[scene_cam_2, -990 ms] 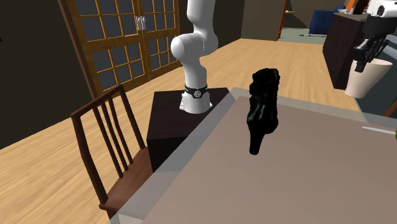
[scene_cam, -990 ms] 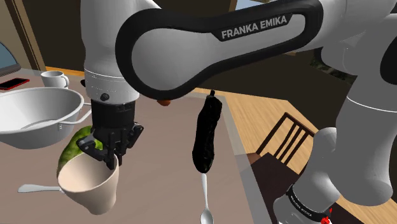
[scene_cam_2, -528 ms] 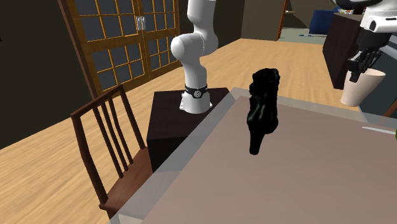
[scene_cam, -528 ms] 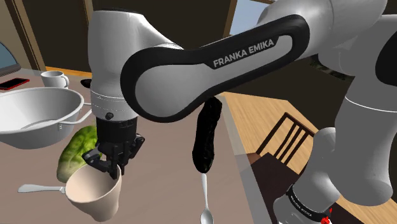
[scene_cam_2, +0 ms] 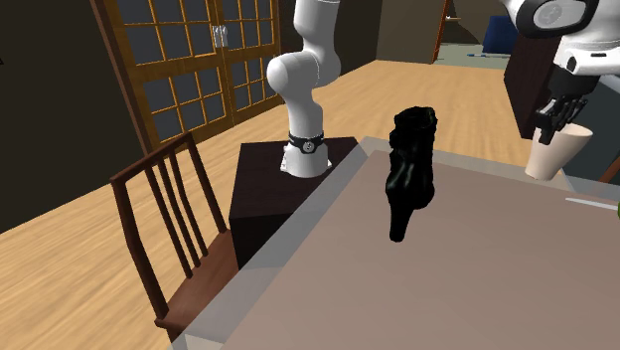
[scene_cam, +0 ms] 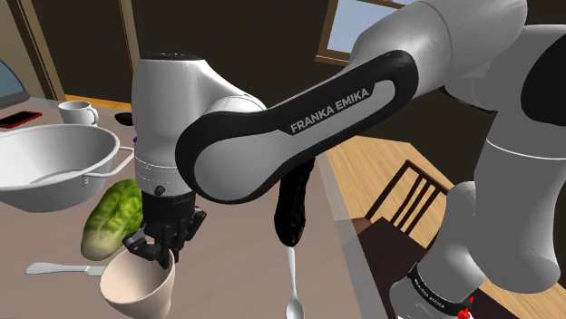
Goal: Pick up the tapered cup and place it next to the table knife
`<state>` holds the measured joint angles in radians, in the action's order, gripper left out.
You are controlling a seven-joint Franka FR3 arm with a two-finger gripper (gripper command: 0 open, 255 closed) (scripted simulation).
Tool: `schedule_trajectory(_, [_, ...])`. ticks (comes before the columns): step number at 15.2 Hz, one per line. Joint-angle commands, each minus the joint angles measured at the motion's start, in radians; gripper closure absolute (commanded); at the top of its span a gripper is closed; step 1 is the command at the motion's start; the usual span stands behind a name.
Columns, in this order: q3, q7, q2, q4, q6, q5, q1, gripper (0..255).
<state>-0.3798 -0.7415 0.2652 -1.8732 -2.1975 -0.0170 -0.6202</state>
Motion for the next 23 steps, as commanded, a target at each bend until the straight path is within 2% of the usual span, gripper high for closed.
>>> schedule_trajectory(1, [0.000, 0.000, 0.002, -0.002, -0.005, 0.001, 0.000, 255])
schedule_trajectory(7, [0.000, 0.000, 0.002, -0.002, -0.005, 0.001, 0.000, 255])
schedule_trajectory(8, [0.000, 0.000, 0.002, -0.002, -0.005, 0.001, 0.000, 0])
schedule_trajectory(13, [0.000, 0.000, 0.002, -0.002, -0.005, 0.001, 0.000, 0])
schedule_trajectory(17, [-0.003, 0.016, -0.056, 0.053, 0.106, -0.022, 0.015, 0])
schedule_trajectory(23, [-0.003, 0.016, -0.056, 0.053, 0.106, -0.022, 0.015, 0])
